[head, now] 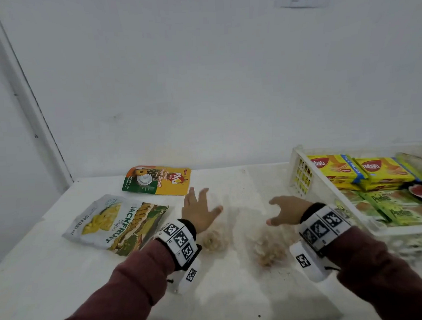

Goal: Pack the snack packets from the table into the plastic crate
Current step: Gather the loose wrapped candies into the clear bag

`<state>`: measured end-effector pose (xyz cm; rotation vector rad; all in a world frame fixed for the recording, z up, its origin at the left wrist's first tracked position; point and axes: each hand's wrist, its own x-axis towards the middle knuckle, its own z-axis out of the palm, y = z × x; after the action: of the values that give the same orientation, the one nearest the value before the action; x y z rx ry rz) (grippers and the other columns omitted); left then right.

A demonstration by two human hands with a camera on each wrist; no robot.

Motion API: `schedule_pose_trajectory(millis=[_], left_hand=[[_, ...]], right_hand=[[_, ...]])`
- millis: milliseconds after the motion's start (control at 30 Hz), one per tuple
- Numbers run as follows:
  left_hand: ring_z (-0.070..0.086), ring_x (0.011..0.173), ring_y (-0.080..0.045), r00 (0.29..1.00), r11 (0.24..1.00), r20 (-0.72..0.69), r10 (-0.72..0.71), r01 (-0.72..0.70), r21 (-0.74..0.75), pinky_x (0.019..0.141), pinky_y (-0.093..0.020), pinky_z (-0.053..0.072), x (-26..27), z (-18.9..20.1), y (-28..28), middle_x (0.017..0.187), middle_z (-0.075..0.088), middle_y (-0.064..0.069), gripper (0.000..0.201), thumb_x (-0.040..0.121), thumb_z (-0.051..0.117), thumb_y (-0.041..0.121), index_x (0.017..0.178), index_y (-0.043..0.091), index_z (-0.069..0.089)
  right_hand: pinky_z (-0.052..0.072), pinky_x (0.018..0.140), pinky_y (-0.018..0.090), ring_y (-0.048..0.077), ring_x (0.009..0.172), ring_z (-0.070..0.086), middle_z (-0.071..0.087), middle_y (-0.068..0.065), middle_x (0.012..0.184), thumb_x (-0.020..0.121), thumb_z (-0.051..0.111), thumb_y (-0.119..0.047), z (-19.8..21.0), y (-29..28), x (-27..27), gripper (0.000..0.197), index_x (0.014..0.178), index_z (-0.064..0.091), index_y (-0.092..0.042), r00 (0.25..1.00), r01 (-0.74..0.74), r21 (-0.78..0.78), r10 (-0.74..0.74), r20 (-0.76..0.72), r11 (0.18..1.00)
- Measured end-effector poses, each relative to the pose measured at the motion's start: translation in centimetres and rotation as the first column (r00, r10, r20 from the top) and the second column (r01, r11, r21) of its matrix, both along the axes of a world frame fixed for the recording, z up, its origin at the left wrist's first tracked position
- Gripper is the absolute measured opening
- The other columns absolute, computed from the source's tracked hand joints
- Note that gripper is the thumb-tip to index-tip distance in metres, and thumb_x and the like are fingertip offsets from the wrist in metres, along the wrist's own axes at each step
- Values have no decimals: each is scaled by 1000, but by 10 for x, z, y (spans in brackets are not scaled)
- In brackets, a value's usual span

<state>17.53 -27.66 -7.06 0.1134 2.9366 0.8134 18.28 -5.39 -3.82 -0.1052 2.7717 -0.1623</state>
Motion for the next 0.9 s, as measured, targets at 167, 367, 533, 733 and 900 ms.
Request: schedule_pose_trajectory(millis=[167, 367, 533, 733, 900], left_hand=[[-5, 145, -29, 920, 850, 352, -169, 317, -420, 117, -48, 8, 7, -13, 10, 156, -18, -7, 74, 92, 40, 54, 150, 24, 5], [8, 143, -37, 923, 831, 353, -153, 314, -459, 115, -44, 17, -1, -29, 34, 157, -3, -12, 71, 95, 39, 46, 150, 17, 4], [17, 141, -37, 938, 880, 335, -93, 235, -412, 115, -43, 20, -21, -28, 47, 155, 7, -15, 74, 92, 42, 53, 149, 16, 11], [18, 143, -23, 940, 982, 316, -132, 168, -87, 114, -32, 16, -32, 1, 36, 156, 15, -10, 59, 98, 37, 41, 147, 12, 23], [31, 137, -19, 995, 984, 91, 27, -42, 172, 106, -26, 27, -30, 32, -24, 151, 30, -4, 47, 96, 47, 32, 137, 12, 43]], right_hand=[[21, 112, 32, 24, 141, 24, 19, 10, 155, 95, 41, -45, -19, -8, 19, 71, 149, 10, -12, 964, -107, 166, 62, 259, 980], [32, 107, 33, 32, 134, 34, 28, 18, 150, 96, 39, -42, -42, -21, -5, 64, 148, 12, -15, 984, -87, 143, 62, 166, 986], [26, 113, 41, 37, 138, 25, 16, 23, 151, 91, 42, -54, -45, -20, -37, 71, 148, 10, -28, 995, -35, 147, 21, 96, 989], [20, 115, 35, 32, 142, 17, 10, 17, 155, 90, 44, -54, -40, -14, -60, 74, 149, 8, -26, 997, 23, 86, -30, 75, 996], [29, 112, 38, 29, 138, 29, 25, 14, 152, 91, 48, -49, -18, -41, -67, 74, 146, 18, -9, 1000, 4, -71, -6, -28, 997]])
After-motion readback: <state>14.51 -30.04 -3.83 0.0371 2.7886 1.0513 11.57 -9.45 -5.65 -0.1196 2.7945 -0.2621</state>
